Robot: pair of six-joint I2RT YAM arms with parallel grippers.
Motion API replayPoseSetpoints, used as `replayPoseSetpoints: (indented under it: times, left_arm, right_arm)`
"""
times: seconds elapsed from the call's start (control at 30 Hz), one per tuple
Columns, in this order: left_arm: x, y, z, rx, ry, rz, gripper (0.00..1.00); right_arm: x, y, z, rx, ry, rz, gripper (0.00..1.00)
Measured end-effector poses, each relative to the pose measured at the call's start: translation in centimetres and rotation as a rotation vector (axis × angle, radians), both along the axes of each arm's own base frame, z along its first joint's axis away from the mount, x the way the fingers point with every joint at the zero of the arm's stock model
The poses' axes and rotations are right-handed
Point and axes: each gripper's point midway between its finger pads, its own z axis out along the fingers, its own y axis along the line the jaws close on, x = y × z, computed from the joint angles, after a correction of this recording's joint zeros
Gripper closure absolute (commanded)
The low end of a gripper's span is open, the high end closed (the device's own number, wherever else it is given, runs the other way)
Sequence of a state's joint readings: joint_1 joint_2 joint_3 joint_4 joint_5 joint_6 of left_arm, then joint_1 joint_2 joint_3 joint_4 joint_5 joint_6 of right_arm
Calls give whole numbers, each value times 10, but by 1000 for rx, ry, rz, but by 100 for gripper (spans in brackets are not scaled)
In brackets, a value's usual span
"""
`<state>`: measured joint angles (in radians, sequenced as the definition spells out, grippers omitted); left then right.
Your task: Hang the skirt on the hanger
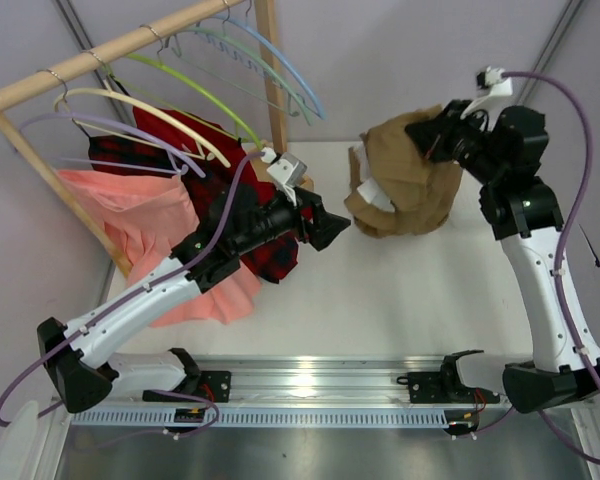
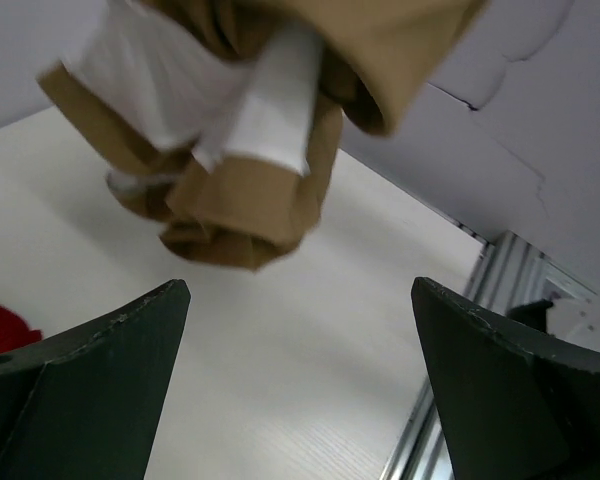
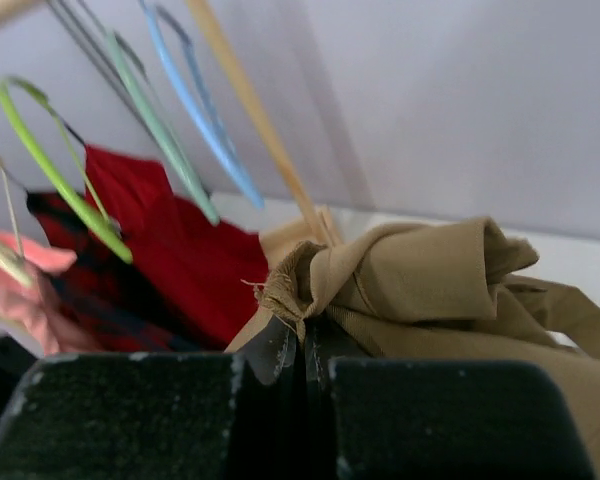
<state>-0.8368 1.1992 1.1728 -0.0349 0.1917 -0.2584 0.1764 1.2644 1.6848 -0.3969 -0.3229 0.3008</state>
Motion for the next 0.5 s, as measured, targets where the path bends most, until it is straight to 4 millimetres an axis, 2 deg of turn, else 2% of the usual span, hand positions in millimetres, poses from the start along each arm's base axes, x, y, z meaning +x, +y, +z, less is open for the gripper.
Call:
replayPoseSetpoints:
  times: [0.03, 0.1, 0.2, 0.3, 0.37, 0.4, 0.5]
  left_arm:
    - [4, 3, -1, 6, 0, 32, 1]
    - [12, 12, -3, 21, 3, 94, 0]
    - [22, 29, -5, 42, 9, 203, 0]
    - [28, 45, -4, 54, 9, 287, 0]
    - [31, 53, -5, 66, 13, 334, 1]
    - [33, 56, -7, 78, 19, 352, 0]
    - [40, 62, -16, 118, 51, 401, 0]
  right_arm:
    - [-3, 5, -13, -20, 21, 12, 100]
    - [-9, 16, -55, -73, 80, 29, 100]
    - [-30, 34, -145, -188, 215, 55, 100]
    - [-68, 48, -224, -291, 351, 122, 100]
    - [-92, 54, -250, -327, 388, 165, 100]
    - [-103, 55, -255, -333, 388, 178, 100]
    - [-130, 60, -249, -320, 341, 216, 100]
